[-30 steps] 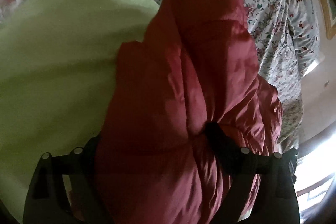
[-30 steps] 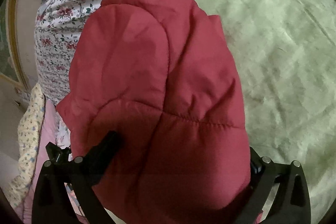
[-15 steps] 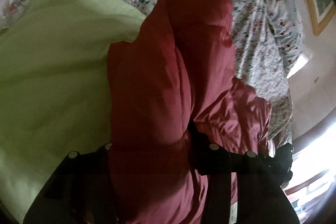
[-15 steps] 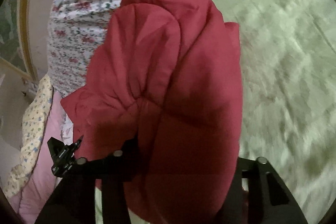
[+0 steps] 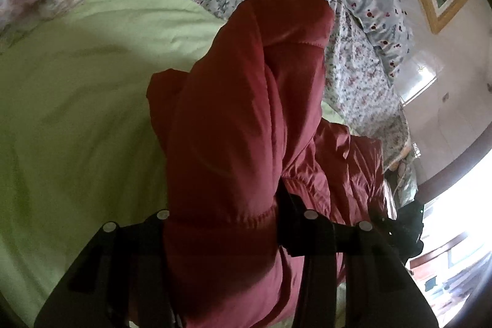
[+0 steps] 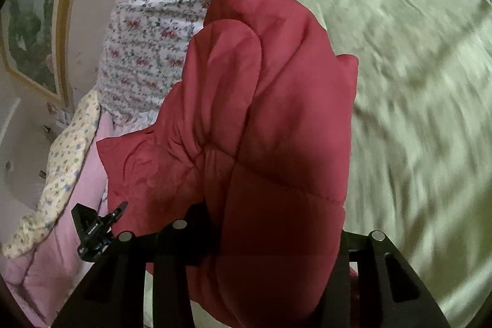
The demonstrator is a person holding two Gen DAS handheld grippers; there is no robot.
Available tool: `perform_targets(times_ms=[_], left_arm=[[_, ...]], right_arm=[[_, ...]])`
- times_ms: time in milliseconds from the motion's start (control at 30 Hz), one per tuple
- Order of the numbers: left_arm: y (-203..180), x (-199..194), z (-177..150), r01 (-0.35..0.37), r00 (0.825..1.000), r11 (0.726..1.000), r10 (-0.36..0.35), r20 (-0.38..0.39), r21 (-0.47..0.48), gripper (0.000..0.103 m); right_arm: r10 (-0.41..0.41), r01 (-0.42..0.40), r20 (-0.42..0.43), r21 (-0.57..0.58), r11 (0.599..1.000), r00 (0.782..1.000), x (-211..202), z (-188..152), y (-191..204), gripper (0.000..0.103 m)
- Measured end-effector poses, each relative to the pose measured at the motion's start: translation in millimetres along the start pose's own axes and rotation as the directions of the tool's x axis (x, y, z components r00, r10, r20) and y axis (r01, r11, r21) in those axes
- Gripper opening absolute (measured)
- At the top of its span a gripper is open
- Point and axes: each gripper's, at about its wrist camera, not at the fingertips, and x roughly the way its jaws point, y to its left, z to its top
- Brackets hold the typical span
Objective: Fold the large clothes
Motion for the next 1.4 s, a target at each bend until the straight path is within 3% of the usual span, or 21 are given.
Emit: perform_targets(times_ms=[433, 500, 633, 733, 867, 933, 1067, 1300, 1400], left_arm=[[26, -15, -30, -0.008, 1.0, 0.999, 0.007, -0.029, -0.037, 0.042], [23, -13, -31, -0.034, 0.999, 0.999, 0.034, -0.022, -0.025, 0.046], [21, -11, -33, -0.101, 0.995, 0.995, 0.101, -0.012, -0.017, 0.064], [19, -14, -35, -0.159, 0.987, 0.987, 0.159, -0.004, 0.006, 0.084], [13, -25, -34, -0.224, 0.974, 0.974, 0.223, 0.038, 0.036, 0.085], [9, -30, -33, -0.259, 0.965, 0.965, 0.256, 0.064, 0.04, 0.085], [-3, -38, -32, -0.333, 0.939, 0.939, 0.323, 0.115, 0.083, 0.086], [-25, -22, -21, -0.366, 0.93, 0.919, 0.353, 0.103, 0.15, 0.086], [-32, -11, -11, -0.419, 0.908, 0.891, 0.406, 0.107, 0.176, 0.086]], right_arm=[[-0.021, 0.02, -0.035, -0.022, 1.0, 0.999, -16, -40, 9, 0.044], [-0.028, 0.028, -0.036, -0.015, 1.0, 0.999, -15, -41, 6, 0.046], [-0.063, 0.063, -0.043, -0.006, 0.998, 0.997, -11, -41, 3, 0.056], [-0.107, 0.107, -0.043, -0.005, 0.994, 0.993, -12, -42, 2, 0.071], [-0.176, 0.177, -0.043, 0.003, 0.984, 0.983, -13, -41, 3, 0.091], [-0.22, 0.22, -0.025, 0.01, 0.975, 0.975, -17, -39, 4, 0.095], [-0.285, 0.286, 0.031, -0.005, 0.958, 0.958, -30, -37, 7, 0.096], [-0.345, 0.351, 0.078, -0.082, 0.933, 0.935, -31, -27, 20, 0.097], [-0.359, 0.368, 0.09, -0.114, 0.923, 0.929, -27, -17, 26, 0.097]])
